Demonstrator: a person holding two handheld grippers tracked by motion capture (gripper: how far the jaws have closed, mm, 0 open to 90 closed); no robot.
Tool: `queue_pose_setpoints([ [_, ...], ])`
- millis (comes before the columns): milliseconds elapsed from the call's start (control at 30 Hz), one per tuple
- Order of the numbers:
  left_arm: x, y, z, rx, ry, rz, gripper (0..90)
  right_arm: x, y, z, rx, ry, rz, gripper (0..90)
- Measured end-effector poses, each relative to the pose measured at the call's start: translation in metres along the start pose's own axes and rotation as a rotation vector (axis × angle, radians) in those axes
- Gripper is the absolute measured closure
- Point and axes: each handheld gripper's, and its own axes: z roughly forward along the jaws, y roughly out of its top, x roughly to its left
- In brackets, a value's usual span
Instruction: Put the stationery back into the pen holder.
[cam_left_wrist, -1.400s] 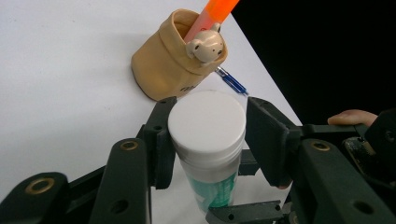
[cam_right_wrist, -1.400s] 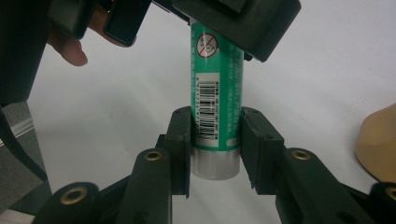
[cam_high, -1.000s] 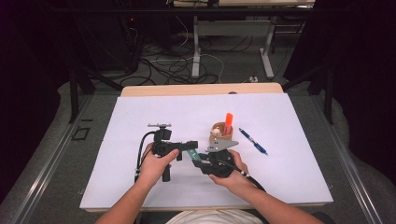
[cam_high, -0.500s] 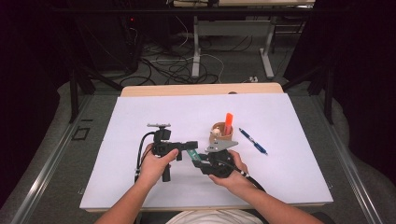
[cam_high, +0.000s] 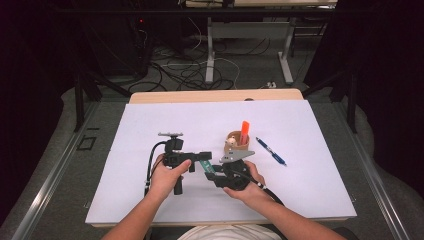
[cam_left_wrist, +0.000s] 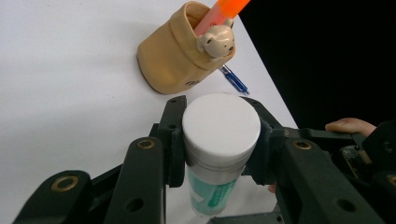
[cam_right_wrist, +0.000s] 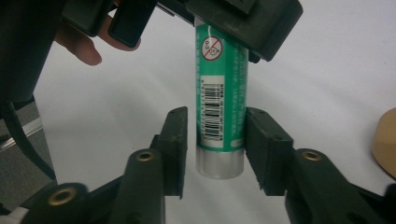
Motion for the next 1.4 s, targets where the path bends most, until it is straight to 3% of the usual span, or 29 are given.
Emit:
queue_pose_setpoints([
  [100, 0.003, 0.0, -0.001, 0.01, 0.008, 0.015, 64.5, -0.001, 0.0, 0.001, 0.009, 0.003, -0.006, 53.1],
  [133, 0.002, 0.0, -0.001, 0.007, 0.009, -0.001, 64.5, -0.001, -0.001, 0.002, 0.011, 0.003, -0.006, 52.2],
  [300, 0.004, 0.001, -0.002, -0.006, 0.018, -0.002, 64.5, -0.003, -0.002, 0.004, 0.049, 0.004, 0.008, 45.6],
  [367, 0.006, 0.001, -0.003, -0.004, 0.019, 0.005, 64.5, -0.002, -0.003, 0.007, 0.022, -0.001, 0.007, 42.9],
  [500, 0.007, 0.002, -0.006, -0.018, 0.029, 0.005, 64.5, 0.0, -0.003, 0.007, 0.056, -0.009, -0.012, 37.1],
  [733, 0.008, 0.005, -0.011, -0.039, 0.044, 0.013, 64.5, -0.001, -0.004, 0.006, 0.055, 0.009, -0.001, 36.0],
  [767, 0.009, 0.005, -0.012, -0.041, 0.046, 0.017, 64.5, -0.002, -0.003, 0.004, 0.077, 0.008, 0.01, 35.9],
  [967, 0.01, 0.006, -0.015, -0.044, 0.056, 0.03, 64.5, -0.01, -0.004, -0.002, 0.08, -0.022, 0.033, 29.8],
  [1033, 0.01, 0.006, -0.015, -0.056, 0.06, 0.008, 64.5, -0.012, -0.004, -0.006, 0.097, -0.033, 0.037, 27.0],
  [1067, 0.011, 0.006, -0.016, -0.055, 0.064, 0.032, 64.5, -0.015, -0.005, -0.006, 0.091, -0.034, 0.037, 24.7],
  [1133, 0.012, 0.007, -0.017, -0.058, 0.065, 0.034, 64.5, -0.019, -0.005, -0.01, 0.115, -0.038, 0.053, 19.9],
  [1233, 0.011, 0.007, -0.017, -0.068, 0.066, 0.011, 64.5, -0.028, -0.007, -0.017, 0.119, -0.061, 0.052, 17.0],
  [1267, 0.013, 0.008, -0.018, -0.065, 0.072, 0.035, 64.5, -0.03, -0.008, -0.019, 0.117, -0.067, 0.056, 15.5],
  [1333, 0.013, 0.008, -0.019, -0.072, 0.078, 0.041, 64.5, -0.036, -0.009, -0.024, 0.136, -0.084, 0.061, 15.0],
  [1400, 0.013, 0.009, -0.021, -0.073, 0.089, 0.052, 64.5, -0.041, -0.011, -0.027, 0.116, -0.104, 0.061, 14.6],
])
